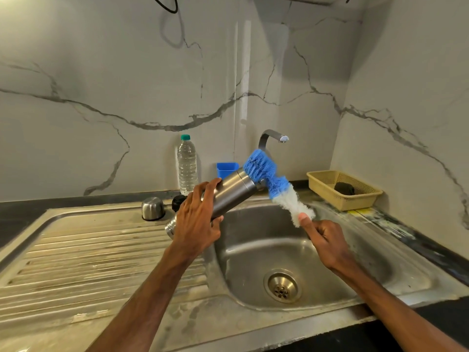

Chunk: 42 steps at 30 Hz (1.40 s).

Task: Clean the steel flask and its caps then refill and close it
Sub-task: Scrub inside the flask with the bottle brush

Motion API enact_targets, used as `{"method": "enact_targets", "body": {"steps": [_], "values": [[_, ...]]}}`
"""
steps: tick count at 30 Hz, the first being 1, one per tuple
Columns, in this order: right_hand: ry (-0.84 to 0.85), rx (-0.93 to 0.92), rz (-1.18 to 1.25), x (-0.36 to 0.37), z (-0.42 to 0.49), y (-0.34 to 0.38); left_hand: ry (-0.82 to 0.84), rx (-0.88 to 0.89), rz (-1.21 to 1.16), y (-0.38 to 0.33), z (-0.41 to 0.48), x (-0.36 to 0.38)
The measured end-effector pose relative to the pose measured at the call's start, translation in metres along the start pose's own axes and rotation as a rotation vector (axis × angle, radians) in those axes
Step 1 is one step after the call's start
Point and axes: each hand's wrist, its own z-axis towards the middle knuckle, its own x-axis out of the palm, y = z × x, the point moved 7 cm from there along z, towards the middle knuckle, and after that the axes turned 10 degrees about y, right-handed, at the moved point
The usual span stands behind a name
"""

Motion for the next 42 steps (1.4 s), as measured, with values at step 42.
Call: {"method": "enact_targets", "body": {"steps": [42], "values": [[0.004,-0.190,-0.039,0.005,-0.006,0.018,-0.219,0.070,-0.106,0.001,-0.003,-0.017]]}}
